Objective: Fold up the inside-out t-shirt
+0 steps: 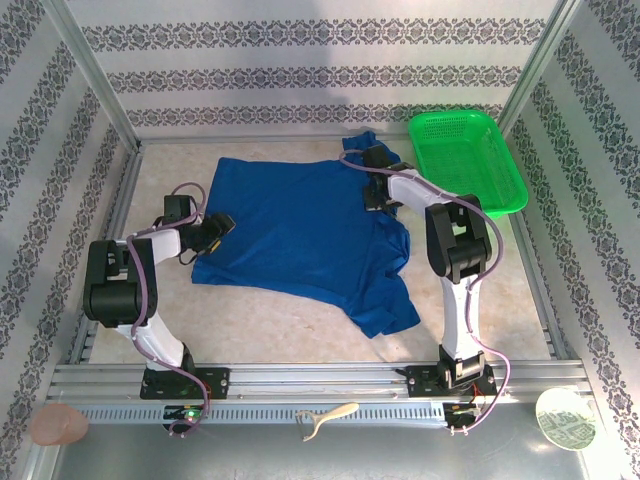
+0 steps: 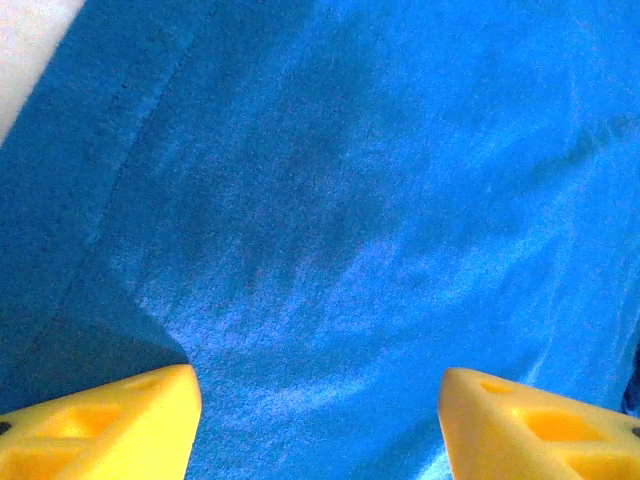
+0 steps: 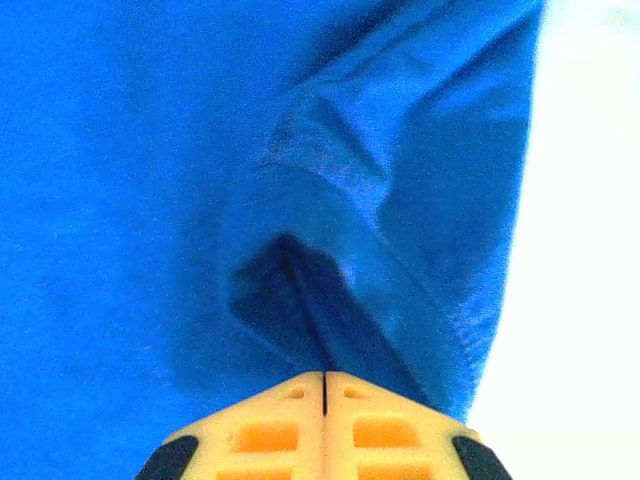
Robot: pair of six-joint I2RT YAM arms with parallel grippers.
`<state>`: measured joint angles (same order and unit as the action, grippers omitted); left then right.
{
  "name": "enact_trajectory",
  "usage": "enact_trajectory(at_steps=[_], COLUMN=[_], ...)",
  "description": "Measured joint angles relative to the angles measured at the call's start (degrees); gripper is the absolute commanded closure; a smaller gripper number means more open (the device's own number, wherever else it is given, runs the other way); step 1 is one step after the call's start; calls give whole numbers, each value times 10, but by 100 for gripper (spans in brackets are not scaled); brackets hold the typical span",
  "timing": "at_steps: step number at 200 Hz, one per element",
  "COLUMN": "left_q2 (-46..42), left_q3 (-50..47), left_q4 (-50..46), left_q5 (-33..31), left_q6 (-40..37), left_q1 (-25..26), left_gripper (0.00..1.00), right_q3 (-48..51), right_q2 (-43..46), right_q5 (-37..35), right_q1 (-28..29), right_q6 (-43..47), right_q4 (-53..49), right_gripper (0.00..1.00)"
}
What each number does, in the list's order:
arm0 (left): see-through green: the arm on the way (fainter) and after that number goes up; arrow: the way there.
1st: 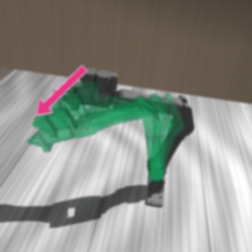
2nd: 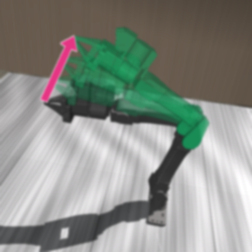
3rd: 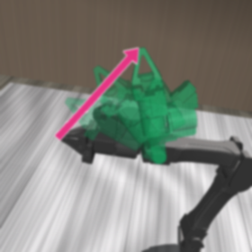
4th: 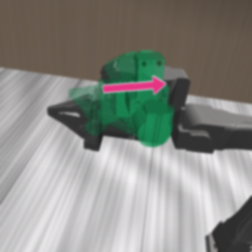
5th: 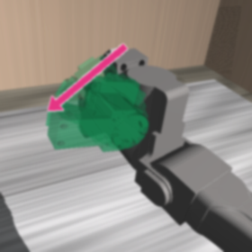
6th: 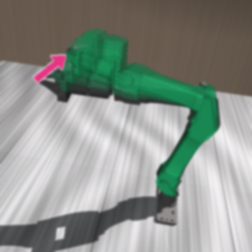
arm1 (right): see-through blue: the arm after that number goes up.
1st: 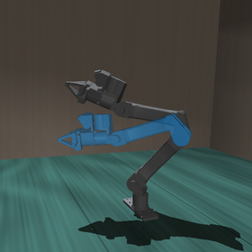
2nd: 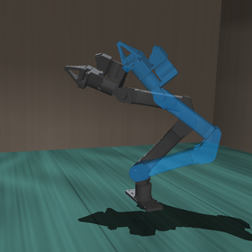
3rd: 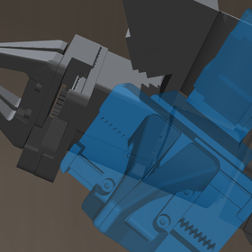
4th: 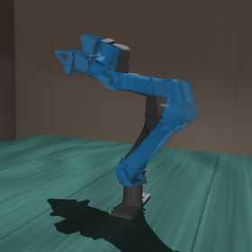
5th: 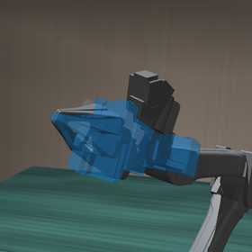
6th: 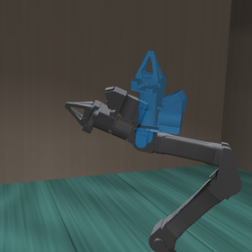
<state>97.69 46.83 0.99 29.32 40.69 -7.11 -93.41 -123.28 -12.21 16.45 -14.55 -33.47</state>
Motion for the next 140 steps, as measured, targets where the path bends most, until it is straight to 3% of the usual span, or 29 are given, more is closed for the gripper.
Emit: enact_trajectory(at_steps=[79, 107, 119, 140], left_q2=[-48, -86, -105, -137], left_q3=[-61, -90, -97, -92], left_q4=[31, 24, 9, -17], left_q5=[-35, -66, -77, -80], left_q6=[29, 40, 43, 44], left_q1=[-17, -21, -23, -24], left_gripper=[36, 35, 33, 32], right_q3=[76, 79, 94, 148], right_q2=[59, 69, 82, 144], right_q5=[17, 36, 52, 78], right_q1=[-98, -99, -98, -88], right_q6=[-62, -80, -83, -94], right_q4=[22, 31, 40, 47], right_gripper=[100, 60, 54, 51])
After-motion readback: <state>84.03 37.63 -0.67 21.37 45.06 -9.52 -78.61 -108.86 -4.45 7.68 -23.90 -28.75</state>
